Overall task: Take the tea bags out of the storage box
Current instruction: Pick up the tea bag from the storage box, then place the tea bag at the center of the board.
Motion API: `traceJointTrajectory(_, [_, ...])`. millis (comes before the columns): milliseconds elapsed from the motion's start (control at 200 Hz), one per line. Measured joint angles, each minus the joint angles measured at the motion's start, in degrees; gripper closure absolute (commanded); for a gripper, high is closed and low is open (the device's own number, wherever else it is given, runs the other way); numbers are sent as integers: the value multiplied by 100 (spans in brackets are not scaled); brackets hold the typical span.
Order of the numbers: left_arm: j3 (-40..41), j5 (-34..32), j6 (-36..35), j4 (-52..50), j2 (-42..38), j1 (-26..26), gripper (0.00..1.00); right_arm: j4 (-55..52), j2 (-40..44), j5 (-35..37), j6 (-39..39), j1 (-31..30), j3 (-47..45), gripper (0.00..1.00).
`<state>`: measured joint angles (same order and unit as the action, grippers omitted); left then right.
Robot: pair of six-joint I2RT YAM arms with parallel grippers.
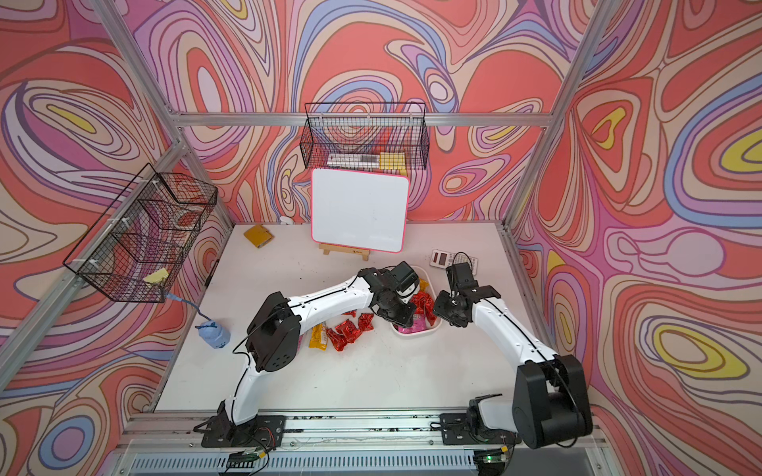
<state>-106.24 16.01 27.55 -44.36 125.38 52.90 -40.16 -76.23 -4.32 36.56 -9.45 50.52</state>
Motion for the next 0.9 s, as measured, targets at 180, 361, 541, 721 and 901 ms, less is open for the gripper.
traceJointTrajectory(180, [-2,37,-13,-2,-11,0,98,15,17,-4,2,15,0,54])
traceJointTrajectory(361, [39,24,20,-33,-216,0,100,37,20,-28,2,17,0,54])
traceJointTrajectory(541, [396,-94,153,-13,-911,0,100,33,20,-76,0,17,26,54])
traceJointTrajectory(721, [1261,-490,538,227,-1978,-9,100,44,15,-127,-22,44,107,54])
traceJointTrajectory(901, [2682,-1266,1281,710,-3287,-304,100,76,-76,-203,-63,50,295,54])
